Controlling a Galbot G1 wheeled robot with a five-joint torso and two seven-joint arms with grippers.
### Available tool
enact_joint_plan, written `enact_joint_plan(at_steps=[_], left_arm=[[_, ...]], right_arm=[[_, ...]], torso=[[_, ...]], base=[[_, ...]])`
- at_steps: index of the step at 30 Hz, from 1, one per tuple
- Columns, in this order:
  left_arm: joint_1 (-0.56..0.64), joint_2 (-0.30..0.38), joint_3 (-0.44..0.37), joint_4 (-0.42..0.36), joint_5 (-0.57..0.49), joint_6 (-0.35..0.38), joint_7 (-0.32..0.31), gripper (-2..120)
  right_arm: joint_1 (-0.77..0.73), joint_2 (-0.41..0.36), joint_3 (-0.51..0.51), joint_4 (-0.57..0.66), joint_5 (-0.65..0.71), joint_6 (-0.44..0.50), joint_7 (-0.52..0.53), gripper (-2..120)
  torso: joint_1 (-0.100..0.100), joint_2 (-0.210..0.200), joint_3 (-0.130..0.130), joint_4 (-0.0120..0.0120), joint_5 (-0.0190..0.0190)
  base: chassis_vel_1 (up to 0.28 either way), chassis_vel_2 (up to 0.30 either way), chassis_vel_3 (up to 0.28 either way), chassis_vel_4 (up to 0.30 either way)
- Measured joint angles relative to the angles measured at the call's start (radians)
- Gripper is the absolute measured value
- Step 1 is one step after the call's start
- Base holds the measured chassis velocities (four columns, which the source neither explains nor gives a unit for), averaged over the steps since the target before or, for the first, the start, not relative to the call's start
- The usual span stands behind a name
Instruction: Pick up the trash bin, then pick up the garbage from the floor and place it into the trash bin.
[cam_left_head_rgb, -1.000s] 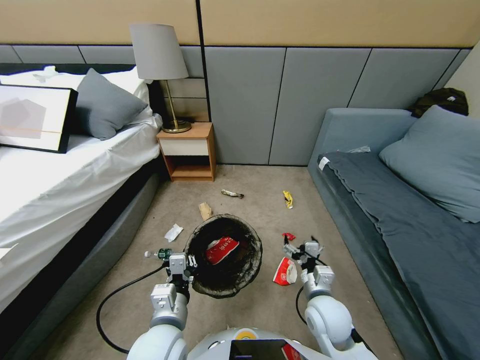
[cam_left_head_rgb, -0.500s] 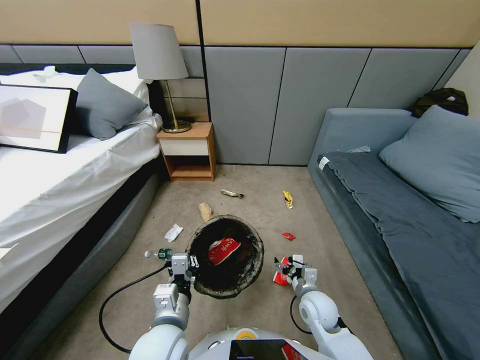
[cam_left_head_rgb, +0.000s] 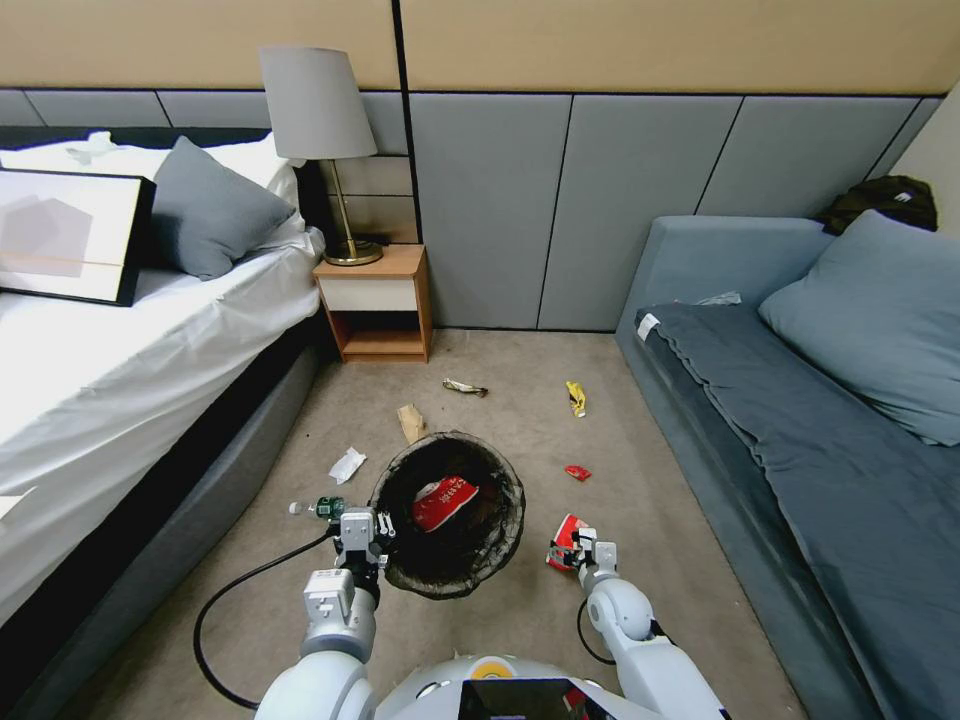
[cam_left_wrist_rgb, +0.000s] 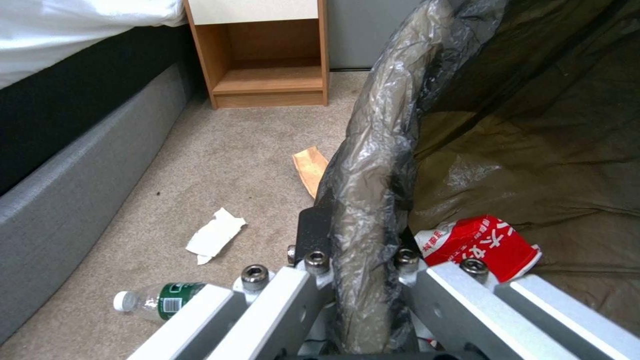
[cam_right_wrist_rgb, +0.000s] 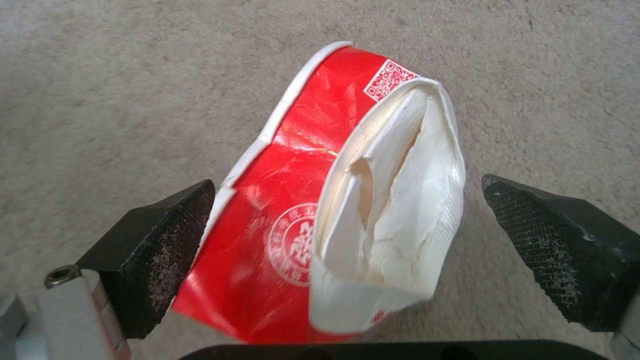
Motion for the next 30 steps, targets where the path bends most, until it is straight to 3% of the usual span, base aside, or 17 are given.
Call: enact_joint_plan(at_steps=[7,11,18,30], left_arm=[[0.005,0.000,-0.001,-0.002,0.004,-0.001,0.000,0],[0.007,-0.002,-0.001,-0.003,0.007,-0.002,-0.001,0],[0.008,-0.005,-0.005,-0.004,0.009,-0.002,-0.003,0],[0.005,-0.006,-0.003,0.001,0.009,-0.003,-0.003,0]], right_arm=[[0.024,0.001,0.002,-0.036,-0.007,0.026,-0.011,100],[0.042,0.004,0.002,-0.062,-0.007,0.041,-0.014,90],[0.067,0.020,0.001,-0.127,-0.038,0.088,-0.043,60],[0.062,0.027,0.004,-0.148,-0.068,0.119,-0.047,22]], torso=[[0.000,0.000,0.000,0.0000,0.0000],[0.000,0.000,0.000,0.0001,0.0001],[0.000,0.000,0.000,0.0000,0.0000],[0.000,0.000,0.000,0.0000,0.0000]], base=[[0.000,0.000,0.000,0.000],[0.000,0.000,0.000,0.000],[0.000,0.000,0.000,0.000],[0.000,0.000,0.000,0.000]])
